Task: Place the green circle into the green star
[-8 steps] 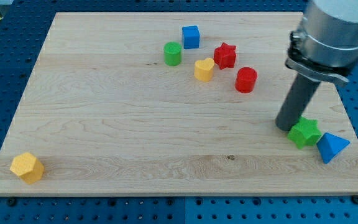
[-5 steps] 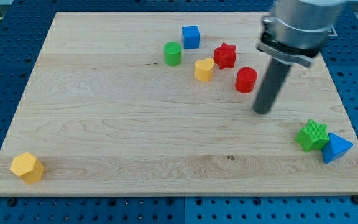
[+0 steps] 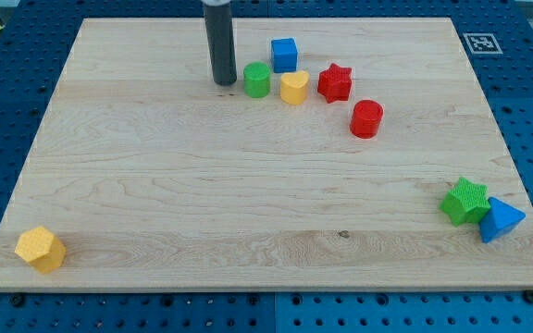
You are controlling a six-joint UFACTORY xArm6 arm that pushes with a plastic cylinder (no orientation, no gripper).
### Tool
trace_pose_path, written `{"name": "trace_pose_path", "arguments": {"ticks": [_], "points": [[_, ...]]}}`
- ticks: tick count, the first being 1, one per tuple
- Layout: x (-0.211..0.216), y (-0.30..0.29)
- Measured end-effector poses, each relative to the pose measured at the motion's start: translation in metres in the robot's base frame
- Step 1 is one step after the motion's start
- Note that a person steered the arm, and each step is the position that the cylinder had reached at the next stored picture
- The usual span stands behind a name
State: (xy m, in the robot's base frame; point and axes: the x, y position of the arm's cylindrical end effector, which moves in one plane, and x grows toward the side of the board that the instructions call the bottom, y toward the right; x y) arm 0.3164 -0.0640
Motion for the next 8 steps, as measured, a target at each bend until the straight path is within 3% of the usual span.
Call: {"name": "trace_pose_path", "arguments": {"ticks": [3,5,8], "points": [[0.036,0.014],[-0.016,-0.008],[0.008,0.048]]}}
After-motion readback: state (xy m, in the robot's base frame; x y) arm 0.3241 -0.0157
